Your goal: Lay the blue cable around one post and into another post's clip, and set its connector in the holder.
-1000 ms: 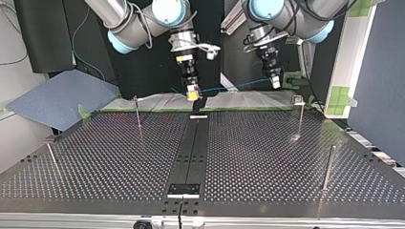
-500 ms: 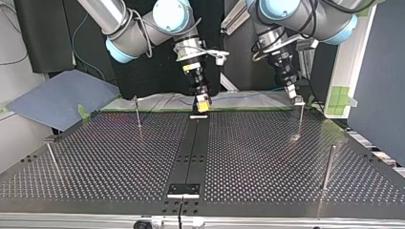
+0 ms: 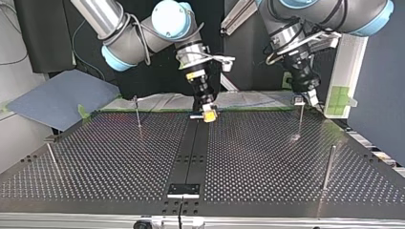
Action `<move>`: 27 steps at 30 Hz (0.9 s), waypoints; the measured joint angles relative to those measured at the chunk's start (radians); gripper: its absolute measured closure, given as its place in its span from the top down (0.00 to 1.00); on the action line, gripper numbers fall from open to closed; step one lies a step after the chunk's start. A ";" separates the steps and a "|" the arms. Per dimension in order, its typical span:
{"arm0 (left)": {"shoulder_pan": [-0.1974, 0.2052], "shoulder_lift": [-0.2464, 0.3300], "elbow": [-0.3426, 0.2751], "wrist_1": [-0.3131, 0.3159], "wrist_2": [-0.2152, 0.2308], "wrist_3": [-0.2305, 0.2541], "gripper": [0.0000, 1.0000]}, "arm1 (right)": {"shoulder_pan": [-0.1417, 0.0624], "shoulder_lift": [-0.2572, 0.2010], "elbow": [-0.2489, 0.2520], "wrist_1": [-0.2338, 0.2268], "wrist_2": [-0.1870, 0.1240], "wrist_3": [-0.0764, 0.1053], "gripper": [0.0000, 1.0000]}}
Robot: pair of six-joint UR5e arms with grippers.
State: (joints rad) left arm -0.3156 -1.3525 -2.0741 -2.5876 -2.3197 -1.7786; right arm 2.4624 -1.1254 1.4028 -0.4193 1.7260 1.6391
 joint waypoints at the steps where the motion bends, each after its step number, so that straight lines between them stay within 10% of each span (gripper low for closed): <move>1: 0.004 0.006 0.007 -0.002 0.005 0.000 0.00 | 0.001 0.000 -0.009 0.005 -0.003 -0.002 0.00; 27: 0.182 0.002 0.091 -0.047 0.179 -0.077 0.00 | 0.013 0.003 -0.106 0.019 -0.043 -0.005 0.00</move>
State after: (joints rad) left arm -0.1341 -1.3503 -1.9831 -2.6350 -2.1406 -1.8552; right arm 2.4751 -1.1220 1.2968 -0.4006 1.6830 1.6345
